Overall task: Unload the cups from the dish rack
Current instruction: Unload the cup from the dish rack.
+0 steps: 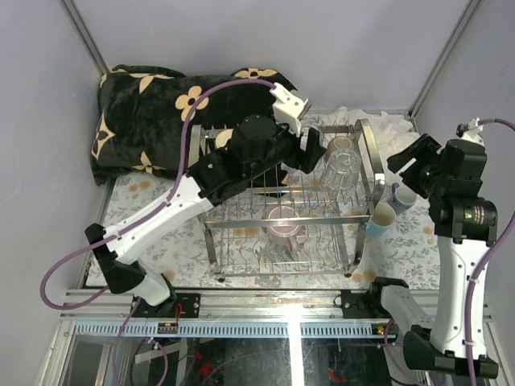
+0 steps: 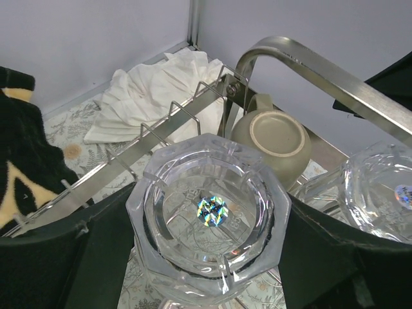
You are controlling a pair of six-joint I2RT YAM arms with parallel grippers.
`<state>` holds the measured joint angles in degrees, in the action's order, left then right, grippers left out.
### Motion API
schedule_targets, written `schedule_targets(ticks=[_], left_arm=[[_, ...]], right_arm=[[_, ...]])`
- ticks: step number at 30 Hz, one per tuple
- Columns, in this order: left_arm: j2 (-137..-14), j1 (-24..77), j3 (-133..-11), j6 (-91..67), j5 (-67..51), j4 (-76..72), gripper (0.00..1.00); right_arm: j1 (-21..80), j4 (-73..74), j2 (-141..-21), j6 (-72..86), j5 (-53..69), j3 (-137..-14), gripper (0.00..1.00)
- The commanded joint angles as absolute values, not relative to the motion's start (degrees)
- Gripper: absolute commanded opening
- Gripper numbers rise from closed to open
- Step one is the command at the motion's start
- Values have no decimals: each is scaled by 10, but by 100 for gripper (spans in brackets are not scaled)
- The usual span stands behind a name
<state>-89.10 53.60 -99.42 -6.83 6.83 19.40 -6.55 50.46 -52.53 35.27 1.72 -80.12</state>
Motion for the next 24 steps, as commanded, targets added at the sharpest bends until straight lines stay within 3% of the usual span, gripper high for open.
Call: schedule_targets(ticks=[1, 12, 24], left_arm=[[-850, 535, -1038, -74, 107, 167, 6], [-816, 535, -1067, -104, 106, 141, 4], [-783, 531, -1061, -197, 57, 61, 0]], right_arm=[[-68, 479, -532, 353, 39, -821, 72], [-68, 465, -569, 343, 58, -913, 72], [-67, 291, -605, 428, 334, -959, 70]])
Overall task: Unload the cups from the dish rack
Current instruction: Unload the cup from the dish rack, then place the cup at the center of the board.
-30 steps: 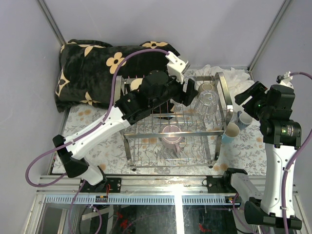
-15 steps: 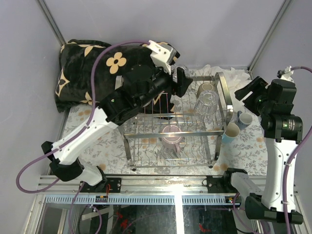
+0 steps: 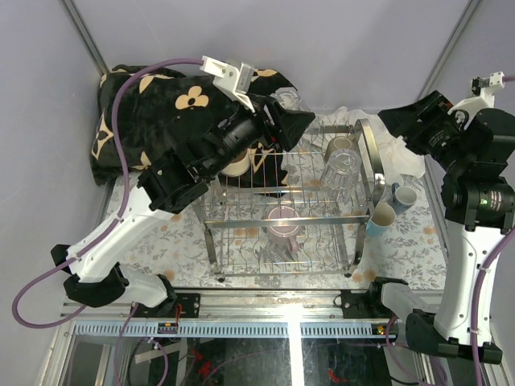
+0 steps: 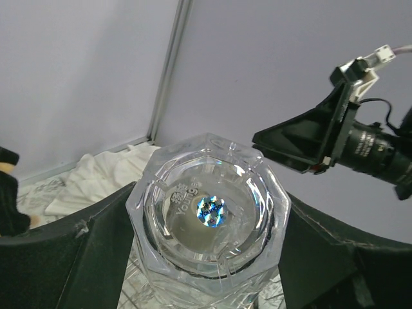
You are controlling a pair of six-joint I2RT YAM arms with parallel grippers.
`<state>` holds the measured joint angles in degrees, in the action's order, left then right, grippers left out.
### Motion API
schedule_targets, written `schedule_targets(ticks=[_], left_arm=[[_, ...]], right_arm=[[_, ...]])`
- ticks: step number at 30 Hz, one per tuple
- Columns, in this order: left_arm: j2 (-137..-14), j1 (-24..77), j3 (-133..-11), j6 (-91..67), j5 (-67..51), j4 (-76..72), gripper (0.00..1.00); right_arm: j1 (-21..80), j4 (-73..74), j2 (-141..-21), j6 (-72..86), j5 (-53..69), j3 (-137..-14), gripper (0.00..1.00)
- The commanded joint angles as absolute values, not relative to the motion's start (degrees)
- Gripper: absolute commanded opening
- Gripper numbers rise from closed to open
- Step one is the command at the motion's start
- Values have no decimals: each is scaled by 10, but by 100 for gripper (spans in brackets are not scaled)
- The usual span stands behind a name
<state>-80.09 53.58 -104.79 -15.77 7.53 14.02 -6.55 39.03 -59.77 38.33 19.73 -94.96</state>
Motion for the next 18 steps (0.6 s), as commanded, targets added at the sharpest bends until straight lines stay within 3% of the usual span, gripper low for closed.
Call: schedule_targets(ticks=[1, 5, 11, 18], left_arm=[[-779, 530, -1054, -201, 55, 53, 0], [-758, 530, -1015, -228, 56, 13, 0], [-751, 528, -1012, -263, 40, -9, 0], [-725, 528, -936, -301, 65, -109, 0]], right_arm=[[-67, 268, -606, 447, 361, -950, 70], [-65, 132, -604, 541, 461, -909, 69], [-52, 30, -603, 605, 508, -906, 70], [-35, -357, -589, 863, 553, -774, 66]])
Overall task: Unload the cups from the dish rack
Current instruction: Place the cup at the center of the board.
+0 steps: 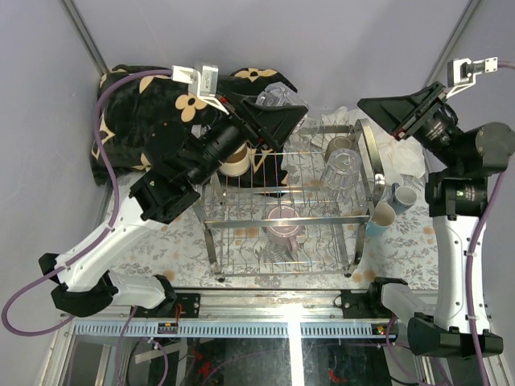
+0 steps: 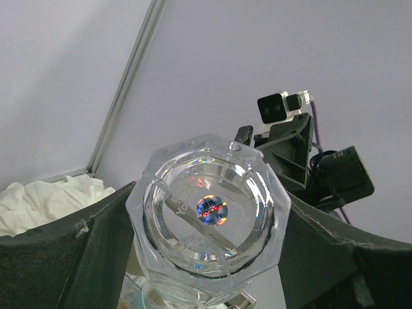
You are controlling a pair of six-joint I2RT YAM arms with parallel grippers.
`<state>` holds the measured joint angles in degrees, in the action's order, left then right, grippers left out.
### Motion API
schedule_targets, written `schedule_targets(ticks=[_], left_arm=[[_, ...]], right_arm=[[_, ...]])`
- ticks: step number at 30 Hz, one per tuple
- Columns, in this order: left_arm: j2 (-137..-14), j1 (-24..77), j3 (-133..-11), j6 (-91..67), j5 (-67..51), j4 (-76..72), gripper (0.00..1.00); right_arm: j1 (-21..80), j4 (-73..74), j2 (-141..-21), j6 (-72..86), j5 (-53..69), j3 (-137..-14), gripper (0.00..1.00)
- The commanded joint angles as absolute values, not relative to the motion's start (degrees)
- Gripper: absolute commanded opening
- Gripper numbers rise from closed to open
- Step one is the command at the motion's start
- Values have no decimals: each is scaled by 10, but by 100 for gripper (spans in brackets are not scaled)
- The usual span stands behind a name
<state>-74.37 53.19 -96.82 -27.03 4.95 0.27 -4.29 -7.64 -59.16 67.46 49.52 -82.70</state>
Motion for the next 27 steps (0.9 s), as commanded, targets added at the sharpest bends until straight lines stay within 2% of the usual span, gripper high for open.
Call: schedule_targets(ticks=[1, 4, 27], left_arm=[[-724, 528, -930, -303, 71, -118, 0], [-726, 529, -919, -309, 78, -140, 0], [-825, 528, -956, -374, 39, -266, 0]], right_arm=[[-33, -399, -589, 899, 553, -758, 65], [-28, -470, -588, 959, 546, -729, 64], [0, -504, -602, 989, 534, -752, 58]])
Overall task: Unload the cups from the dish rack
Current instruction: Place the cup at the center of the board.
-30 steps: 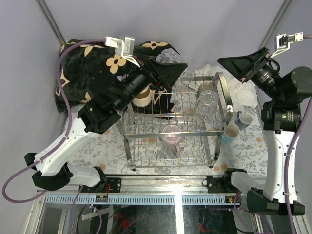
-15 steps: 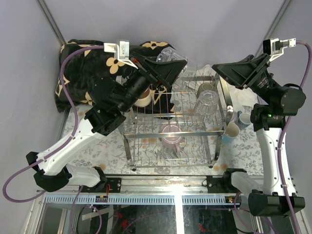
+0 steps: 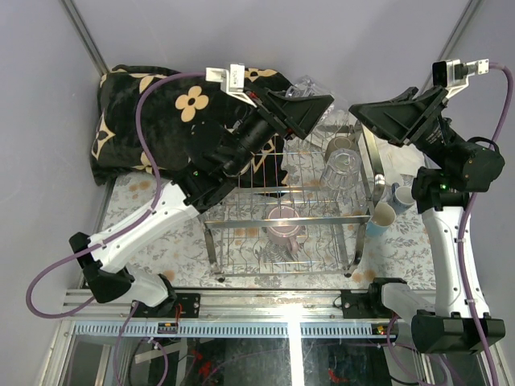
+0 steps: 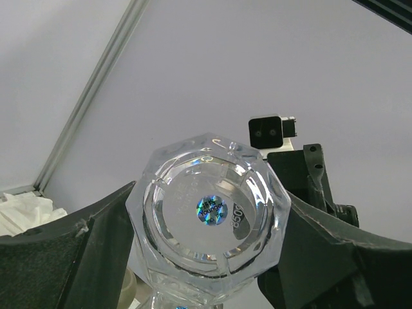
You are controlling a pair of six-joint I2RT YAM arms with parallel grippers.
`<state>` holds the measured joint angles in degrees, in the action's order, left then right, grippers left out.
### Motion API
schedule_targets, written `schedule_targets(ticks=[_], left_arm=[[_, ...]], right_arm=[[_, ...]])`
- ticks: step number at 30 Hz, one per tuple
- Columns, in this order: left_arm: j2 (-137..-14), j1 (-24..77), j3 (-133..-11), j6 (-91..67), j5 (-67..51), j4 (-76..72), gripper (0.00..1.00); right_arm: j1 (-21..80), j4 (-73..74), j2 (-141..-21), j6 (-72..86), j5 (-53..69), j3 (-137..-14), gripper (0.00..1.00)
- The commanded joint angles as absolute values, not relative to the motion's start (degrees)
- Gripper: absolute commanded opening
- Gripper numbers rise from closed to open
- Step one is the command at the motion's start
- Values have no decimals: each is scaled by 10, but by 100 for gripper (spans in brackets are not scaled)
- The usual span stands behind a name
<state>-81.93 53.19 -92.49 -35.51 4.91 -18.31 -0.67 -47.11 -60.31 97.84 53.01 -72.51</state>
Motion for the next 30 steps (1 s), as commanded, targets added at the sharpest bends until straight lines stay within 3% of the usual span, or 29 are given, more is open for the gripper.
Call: schedule_targets(ticks=[1, 14, 30], left_arm=[[-826, 528, -956, -374, 39, -271, 0], [-821, 529, -957, -349, 59, -282, 0], [-839, 531, -960, -381, 30, -284, 0]], right_arm=[[1, -501, -602, 988, 535, -751, 58], [4, -406, -581, 915, 534, -741, 58], [6, -468, -597, 953, 516, -730, 55]])
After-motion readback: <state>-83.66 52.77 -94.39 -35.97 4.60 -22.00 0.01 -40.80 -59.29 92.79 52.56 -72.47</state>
